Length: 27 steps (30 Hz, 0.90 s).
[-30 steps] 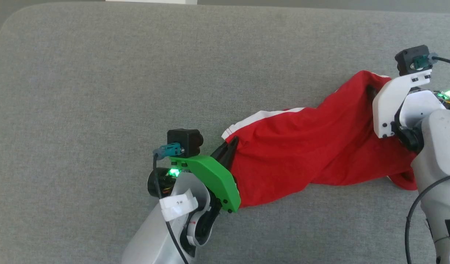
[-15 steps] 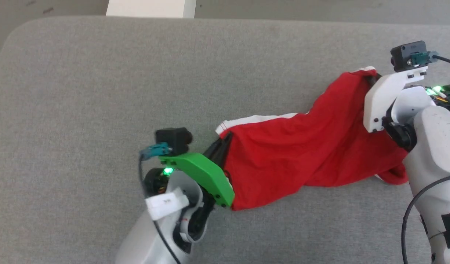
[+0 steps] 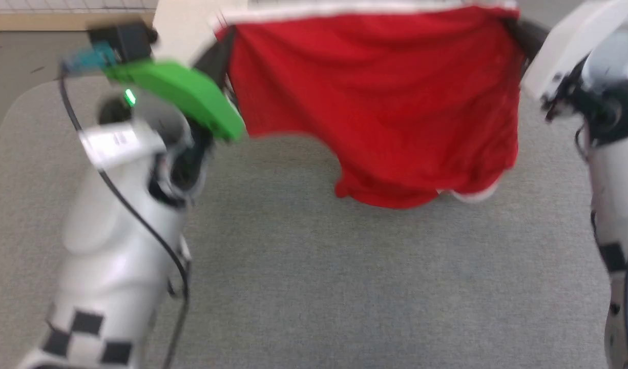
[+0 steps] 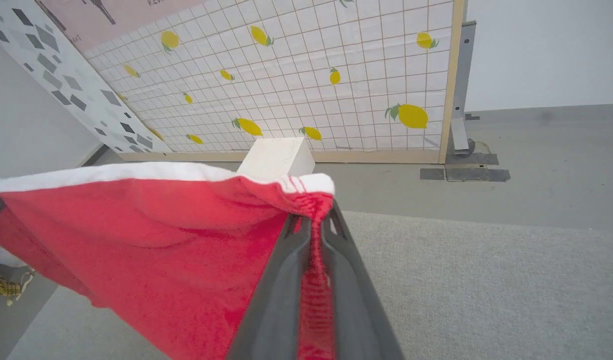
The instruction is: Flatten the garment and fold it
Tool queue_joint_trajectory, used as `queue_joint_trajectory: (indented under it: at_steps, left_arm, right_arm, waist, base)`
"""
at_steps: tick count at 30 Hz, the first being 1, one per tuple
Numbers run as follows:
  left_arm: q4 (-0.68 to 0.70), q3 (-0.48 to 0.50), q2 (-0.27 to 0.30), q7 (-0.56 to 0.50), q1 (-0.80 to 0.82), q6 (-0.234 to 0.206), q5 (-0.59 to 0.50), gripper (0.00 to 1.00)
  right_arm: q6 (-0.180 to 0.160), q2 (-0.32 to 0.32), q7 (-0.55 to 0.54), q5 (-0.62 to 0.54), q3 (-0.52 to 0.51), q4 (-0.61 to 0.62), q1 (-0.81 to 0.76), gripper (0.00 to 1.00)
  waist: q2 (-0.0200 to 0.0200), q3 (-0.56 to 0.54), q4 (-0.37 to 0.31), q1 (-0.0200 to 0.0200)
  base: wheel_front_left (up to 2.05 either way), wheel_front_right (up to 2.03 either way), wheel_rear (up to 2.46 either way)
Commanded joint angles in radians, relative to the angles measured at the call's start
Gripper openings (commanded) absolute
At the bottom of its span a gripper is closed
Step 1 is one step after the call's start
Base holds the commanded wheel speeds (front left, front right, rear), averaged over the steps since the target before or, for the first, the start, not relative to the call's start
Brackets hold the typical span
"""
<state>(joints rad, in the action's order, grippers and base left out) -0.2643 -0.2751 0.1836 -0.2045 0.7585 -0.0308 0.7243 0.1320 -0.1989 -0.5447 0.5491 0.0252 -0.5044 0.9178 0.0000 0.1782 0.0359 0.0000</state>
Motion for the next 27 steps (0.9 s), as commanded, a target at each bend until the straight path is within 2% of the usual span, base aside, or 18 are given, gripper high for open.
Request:
queue_joint_trajectory:
  at_steps: [1,3,9,14,17,20,27]
  left_arm:
    - [-0.029,0.002,0.021,-0.008,0.059,0.002,-0.014,0.00]
    - [-0.087,0.024,0.021,-0.019,0.145,-0.012,-0.007,0.00]
    - [-0.242,0.066,0.036,0.007,0.400,-0.075,-0.042,0.00]
    - [-0.321,0.058,0.053,0.110,0.581,-0.098,-0.118,0.00]
    - [-0.340,0.095,0.046,0.203,0.662,-0.114,-0.118,0.00]
    - [-0.355,0.121,0.036,0.282,0.709,-0.104,-0.106,0.00]
    - [-0.400,0.126,0.031,0.361,0.689,-0.043,-0.087,0.00]
  right_arm:
    - [-0.001,0.004,-0.017,0.003,-0.010,0.001,0.038,0.00]
    - [-0.001,0.022,-0.031,-0.009,-0.028,-0.005,0.096,0.00]
    - [-0.001,0.089,0.052,-0.108,-0.113,-0.078,0.311,0.00]
    - [-0.001,0.122,0.164,-0.176,-0.149,-0.141,0.470,0.00]
    - [-0.001,0.134,0.235,-0.188,-0.138,-0.163,0.535,0.00]
    - [-0.001,0.141,0.304,-0.173,-0.110,-0.188,0.568,0.00]
    - [-0.001,0.138,0.388,-0.083,-0.038,-0.229,0.548,0.00]
  waist:
    - [0.0000,0.010,-0.010,0.0000]
    - [0.0000,0.030,-0.020,0.0000]
    - [0.0000,0.122,-0.052,0.0000]
    - [0.0000,0.201,-0.068,0.0000]
    - [0.0000,0.241,-0.078,0.0000]
    - [0.0000,0.272,-0.083,0.0000]
    - [0.0000,0.313,-0.064,0.0000]
  base:
    - [0.00,0.00,0.00]
    - [0.00,0.00,0.00]
    - [0.00,0.00,0.00]
    - [0.00,0.00,0.00]
    - [0.00,0.00,0.00]
    - [0.00,0.00,0.00]
    - [0.00,0.00,0.00]
